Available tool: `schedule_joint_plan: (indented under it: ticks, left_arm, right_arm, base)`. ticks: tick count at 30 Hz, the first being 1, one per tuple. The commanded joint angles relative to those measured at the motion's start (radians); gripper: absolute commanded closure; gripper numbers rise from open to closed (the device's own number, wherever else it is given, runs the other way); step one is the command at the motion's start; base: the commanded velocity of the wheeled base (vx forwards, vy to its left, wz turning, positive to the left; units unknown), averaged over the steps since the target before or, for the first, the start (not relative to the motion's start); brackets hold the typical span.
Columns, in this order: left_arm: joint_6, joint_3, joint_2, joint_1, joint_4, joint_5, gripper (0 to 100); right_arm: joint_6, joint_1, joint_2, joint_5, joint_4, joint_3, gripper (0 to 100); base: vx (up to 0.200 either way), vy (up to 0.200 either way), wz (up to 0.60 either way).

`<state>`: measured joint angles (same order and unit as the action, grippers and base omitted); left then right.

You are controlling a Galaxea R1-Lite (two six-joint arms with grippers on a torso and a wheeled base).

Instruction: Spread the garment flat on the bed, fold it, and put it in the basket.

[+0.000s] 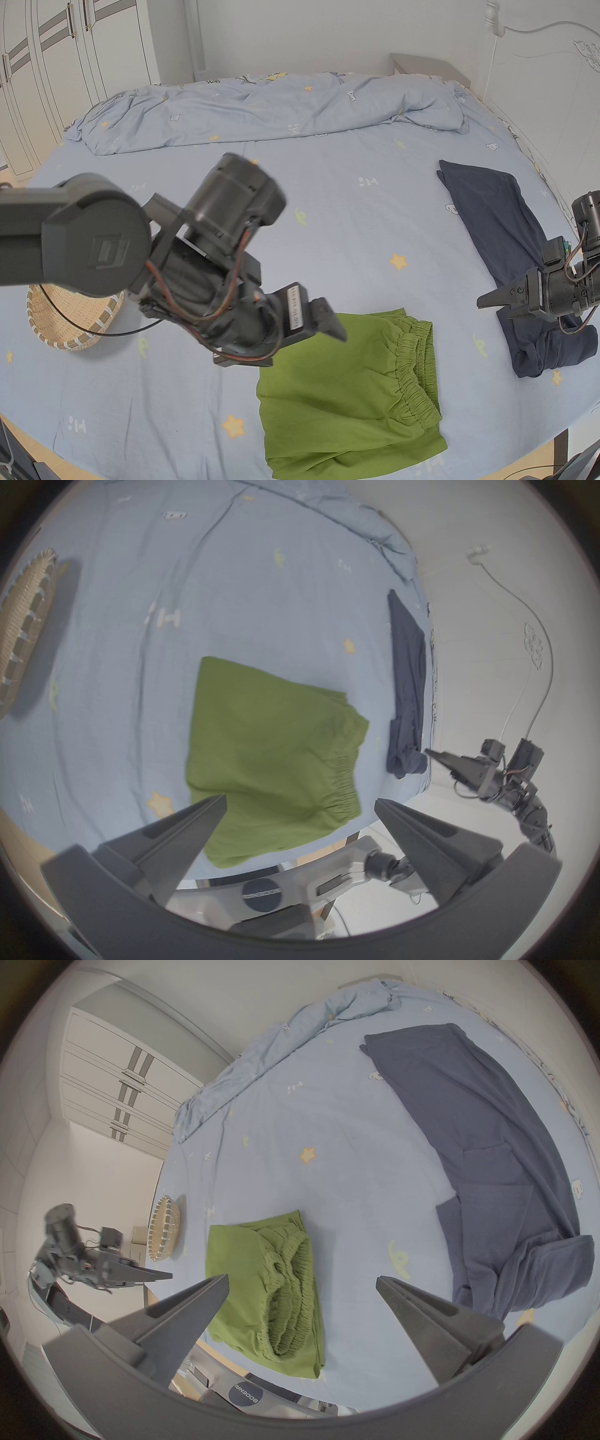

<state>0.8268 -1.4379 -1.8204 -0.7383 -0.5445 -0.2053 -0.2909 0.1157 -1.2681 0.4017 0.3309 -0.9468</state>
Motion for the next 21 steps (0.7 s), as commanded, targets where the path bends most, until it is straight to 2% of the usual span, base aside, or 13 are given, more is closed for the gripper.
schedule_joint_plan:
  ticks: [1, 2, 3, 4, 5, 6, 7, 8, 17, 21]
  left_arm:
    - [-0.258, 0.468, 0.125, 0.29, 0.301, -0.227, 0]
    - [-0.278, 0.553, 0.116, 0.307, 0.408, -0.233, 0]
    - [-0.278, 0.562, 0.115, 0.309, 0.422, -0.233, 0]
    - [-0.29, 0.702, 0.079, 0.327, 0.632, -0.233, 0]
    - [-0.285, 0.748, 0.058, 0.333, 0.722, -0.235, 0]
    - [-0.282, 0.774, 0.039, 0.336, 0.779, -0.235, 0]
    - [-0.282, 0.774, 0.039, 0.336, 0.779, -0.235, 0]
    - [-0.279, 0.807, -0.003, 0.332, 0.873, -0.233, 0]
    - [-0.281, 0.806, -0.096, 0.254, 0.902, -0.255, 0]
    - [-0.279, 0.809, -0.143, 0.223, 0.986, -0.256, 0]
  right_arm:
    - [-0.079, 0.082, -0.022, 0.005, -0.078, -0.076, 0]
    - [-0.091, 0.082, -0.02, 0.005, -0.085, -0.079, 0]
    - [-0.093, 0.084, -0.02, 0.005, -0.087, -0.079, 0]
    - [-0.096, 0.079, -0.019, 0.009, -0.088, -0.067, 0]
    - [-0.096, 0.076, -0.02, 0.009, -0.09, -0.064, 0]
    - [-0.096, 0.074, -0.019, 0.008, -0.09, -0.059, 0]
    - [-0.096, 0.074, -0.019, 0.008, -0.09, -0.059, 0]
    - [-0.096, 0.073, -0.017, 0.009, -0.088, -0.055, 0]
    - [-0.097, 0.073, -0.002, 0.008, -0.09, -0.046, 0]
    - [-0.103, 0.076, -0.005, 0.008, -0.092, -0.044, 0]
  base:
    - [0.0, 0.0, 0.0]
    - [0.0, 0.0, 0.0]
    - [0.0, 0.0, 0.0]
    - [0.0, 0.0, 0.0]
    - [0.0, 0.0, 0.0]
    - [0.0, 0.0, 0.0]
    - [0.0, 0.0, 0.0]
    - [0.0, 0.0, 0.0]
    - [0.0, 0.0, 0.0]
    - [0.0, 0.0, 0.0]
